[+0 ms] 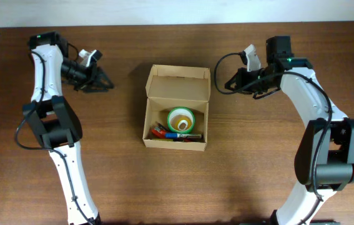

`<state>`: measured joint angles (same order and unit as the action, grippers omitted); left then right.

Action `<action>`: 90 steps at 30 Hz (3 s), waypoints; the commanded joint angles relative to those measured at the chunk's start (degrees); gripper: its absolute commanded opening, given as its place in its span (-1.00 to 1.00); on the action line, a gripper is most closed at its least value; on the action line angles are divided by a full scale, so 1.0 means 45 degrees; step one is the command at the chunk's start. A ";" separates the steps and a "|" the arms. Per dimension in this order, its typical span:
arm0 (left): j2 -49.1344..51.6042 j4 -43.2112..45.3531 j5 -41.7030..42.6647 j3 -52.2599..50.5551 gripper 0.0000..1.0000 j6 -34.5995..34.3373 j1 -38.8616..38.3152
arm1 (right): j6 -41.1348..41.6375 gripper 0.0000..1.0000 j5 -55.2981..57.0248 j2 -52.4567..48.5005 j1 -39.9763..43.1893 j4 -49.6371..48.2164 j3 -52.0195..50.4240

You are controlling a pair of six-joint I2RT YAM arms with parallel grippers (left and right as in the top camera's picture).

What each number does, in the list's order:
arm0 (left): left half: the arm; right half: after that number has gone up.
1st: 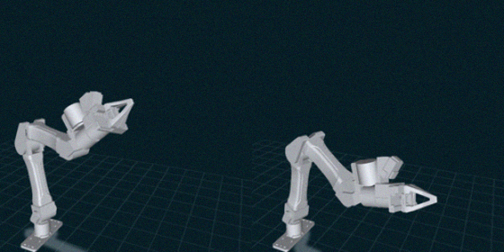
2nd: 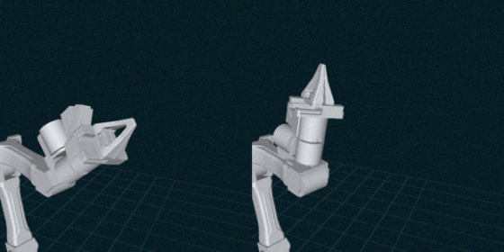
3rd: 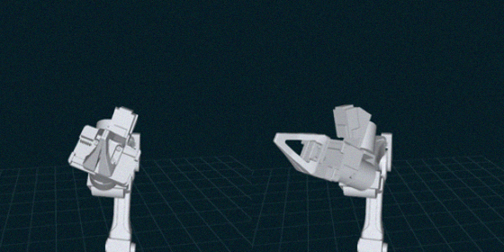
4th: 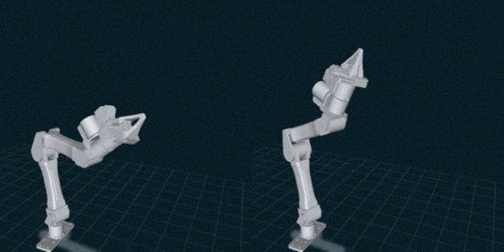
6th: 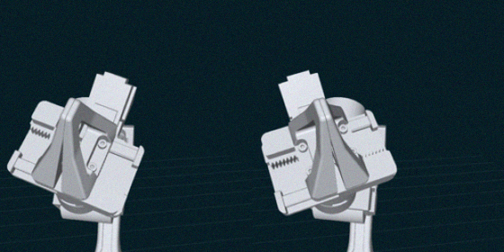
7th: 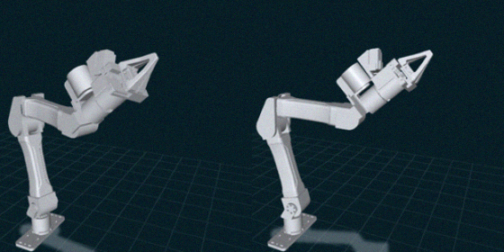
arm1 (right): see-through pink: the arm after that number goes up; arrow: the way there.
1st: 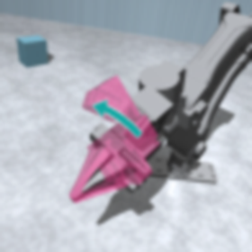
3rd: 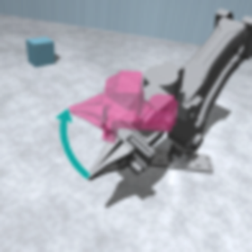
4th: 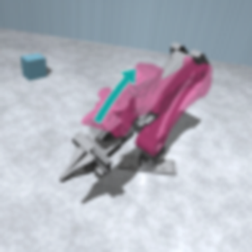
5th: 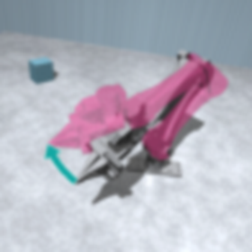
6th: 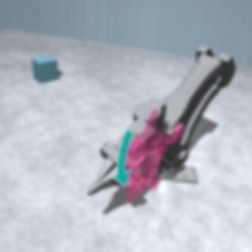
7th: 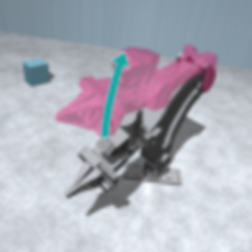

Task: Pack container
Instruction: 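Raise the left arm and bring both grippers to the box lid, then push the box lid closed with both grippers from above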

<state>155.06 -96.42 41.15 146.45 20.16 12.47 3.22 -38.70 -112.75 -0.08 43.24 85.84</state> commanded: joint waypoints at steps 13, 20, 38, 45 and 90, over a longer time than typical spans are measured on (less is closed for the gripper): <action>0.0369 0.1389 0.6042 -0.0005 -0.97 0.0690 -0.0277 | 0.1554 -0.93 -0.3677 -0.2064 0.0272 -0.1685 0.0214; 0.1234 0.1511 0.6917 -0.0015 -0.97 0.0403 -0.1030 | 0.2409 -0.93 -0.3687 -0.2516 0.0272 -0.2871 0.0214; 0.2244 0.1069 0.6431 -0.0039 -0.97 0.0350 -0.2108 | 0.2399 -0.93 -0.3701 -0.3512 0.0272 -0.3002 0.0214; 0.2259 0.0957 0.5863 -0.0039 -0.97 0.0253 -0.2225 | 0.2395 -0.93 -0.3895 -0.3531 0.0267 -0.3259 0.0214; -0.0117 -0.0063 0.3886 0.5017 -0.97 0.0155 -0.4396 | -0.0510 -0.93 -0.2409 -0.1161 -0.0889 0.0607 0.3444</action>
<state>157.07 -96.66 60.80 168.05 22.02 -6.52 3.77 -51.48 -121.34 -3.44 45.17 100.29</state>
